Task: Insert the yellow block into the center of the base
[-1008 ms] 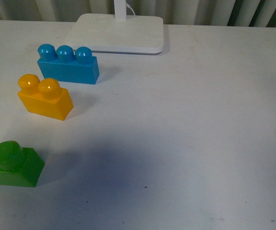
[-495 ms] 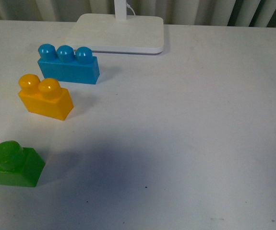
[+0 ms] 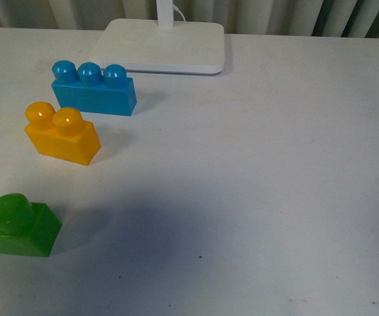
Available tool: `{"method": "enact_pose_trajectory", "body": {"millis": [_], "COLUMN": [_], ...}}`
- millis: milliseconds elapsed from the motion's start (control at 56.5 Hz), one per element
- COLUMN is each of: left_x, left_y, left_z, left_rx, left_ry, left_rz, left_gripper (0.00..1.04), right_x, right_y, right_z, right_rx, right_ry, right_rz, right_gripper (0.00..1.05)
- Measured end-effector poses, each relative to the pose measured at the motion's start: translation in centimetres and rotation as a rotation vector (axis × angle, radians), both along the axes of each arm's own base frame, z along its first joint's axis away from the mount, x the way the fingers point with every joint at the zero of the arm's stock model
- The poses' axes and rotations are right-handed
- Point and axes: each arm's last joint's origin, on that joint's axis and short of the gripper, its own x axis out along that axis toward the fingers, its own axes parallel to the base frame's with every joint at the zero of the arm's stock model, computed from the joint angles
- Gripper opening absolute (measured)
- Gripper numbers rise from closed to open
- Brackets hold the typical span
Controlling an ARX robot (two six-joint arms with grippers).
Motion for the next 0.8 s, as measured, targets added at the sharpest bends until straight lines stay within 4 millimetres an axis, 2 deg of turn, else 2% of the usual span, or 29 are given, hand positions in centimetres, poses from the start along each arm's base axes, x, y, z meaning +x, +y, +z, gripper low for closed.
{"method": "enact_pose_trajectory", "body": {"millis": [177,336,548,690,796], "left_x": [0.0,0.0,0.0,0.0,0.0], "left_y": [0.0,0.0,0.0,0.0,0.0], "left_z": [0.0,0.0,0.0,0.0,0.0], "left_rx": [0.000,0.000,0.000,0.000,0.000], "left_ry": [0.000,0.000,0.000,0.000,0.000], "left_rz": [0.000,0.000,0.000,0.000,0.000], "left_gripper": [0.98,0.98,0.98,0.98,0.98], "right_x": [0.8,1.3,1.5,1.2,0.8], "right_y": [1.7,4.3,9.0,11.5,15.0], "right_z": [-0.3,-1.0,-1.3,-1.3,-1.3], "right_rx": [0.065,0.169,0.290,0.294,0.299], "right_ry": [-0.002,0.011,0.038,0.048,0.054], "right_rz": [-0.002,0.006,-0.013,-0.020,-0.003], "right_gripper": [0.96,0.96,0.96,0.96,0.96]}}
